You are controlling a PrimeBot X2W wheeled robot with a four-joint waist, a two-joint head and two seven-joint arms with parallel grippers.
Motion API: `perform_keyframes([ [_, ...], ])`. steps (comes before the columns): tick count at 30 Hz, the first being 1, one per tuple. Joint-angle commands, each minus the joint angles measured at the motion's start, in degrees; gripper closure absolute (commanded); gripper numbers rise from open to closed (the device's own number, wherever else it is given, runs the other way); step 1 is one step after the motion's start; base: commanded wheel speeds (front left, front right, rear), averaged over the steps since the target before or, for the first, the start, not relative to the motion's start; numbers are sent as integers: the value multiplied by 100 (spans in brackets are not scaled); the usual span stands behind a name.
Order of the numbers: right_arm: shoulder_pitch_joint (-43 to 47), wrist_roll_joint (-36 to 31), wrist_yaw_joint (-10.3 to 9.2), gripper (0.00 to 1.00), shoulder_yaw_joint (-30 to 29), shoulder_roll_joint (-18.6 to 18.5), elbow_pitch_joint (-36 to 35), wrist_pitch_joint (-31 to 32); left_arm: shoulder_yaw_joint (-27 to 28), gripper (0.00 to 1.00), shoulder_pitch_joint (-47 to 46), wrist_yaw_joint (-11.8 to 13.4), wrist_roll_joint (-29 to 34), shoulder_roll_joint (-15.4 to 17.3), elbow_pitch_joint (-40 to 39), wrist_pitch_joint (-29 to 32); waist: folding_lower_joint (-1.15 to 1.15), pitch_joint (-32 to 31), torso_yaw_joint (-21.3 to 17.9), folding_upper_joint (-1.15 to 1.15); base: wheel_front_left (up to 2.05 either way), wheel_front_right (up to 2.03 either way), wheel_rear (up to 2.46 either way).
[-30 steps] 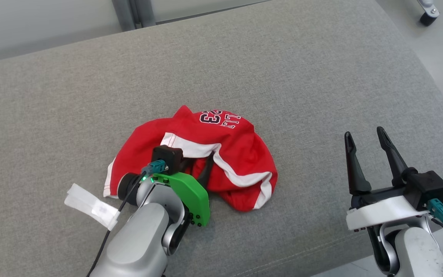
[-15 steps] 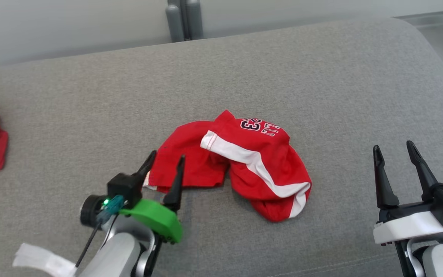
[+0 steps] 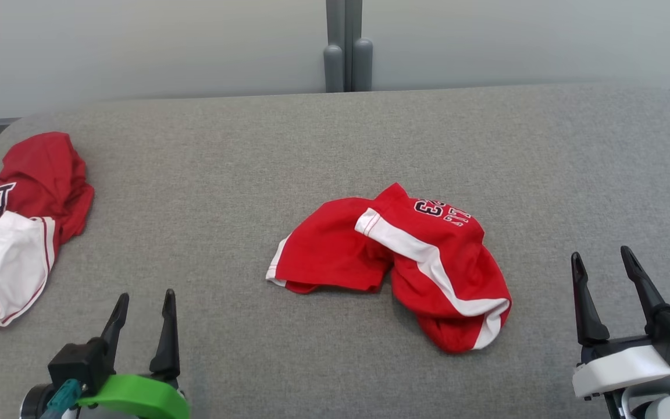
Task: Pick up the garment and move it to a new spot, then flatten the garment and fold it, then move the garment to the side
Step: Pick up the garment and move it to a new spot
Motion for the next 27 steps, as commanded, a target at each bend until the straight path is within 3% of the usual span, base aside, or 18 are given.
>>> perform_keyframes([
  [1,87,-41,-4,0,-24,-11,66,-17,151,0,211,-160,115,-22,-16,-15,0,-131,133,0,0,0,0],
  [7,183,-143,-4,0,-68,13,306,-17,935,0,711,-861,552,-165,60,-17,0,-226,138,0,0,0,0],
  [12,265,-174,-4,0,-180,42,377,-17,1563,0,940,-1276,904,-437,143,-17,0,-256,131,0,0,0,0],
  [18,290,-198,-4,0,-307,116,406,-17,1952,0,928,-1530,1250,-743,213,-18,0,-235,107,0,0,0,0],
  [27,219,-181,-4,0,-287,131,421,-17,2158,0,818,-1619,1475,-937,255,-18,0,-215,62,0,0,0,0],
])
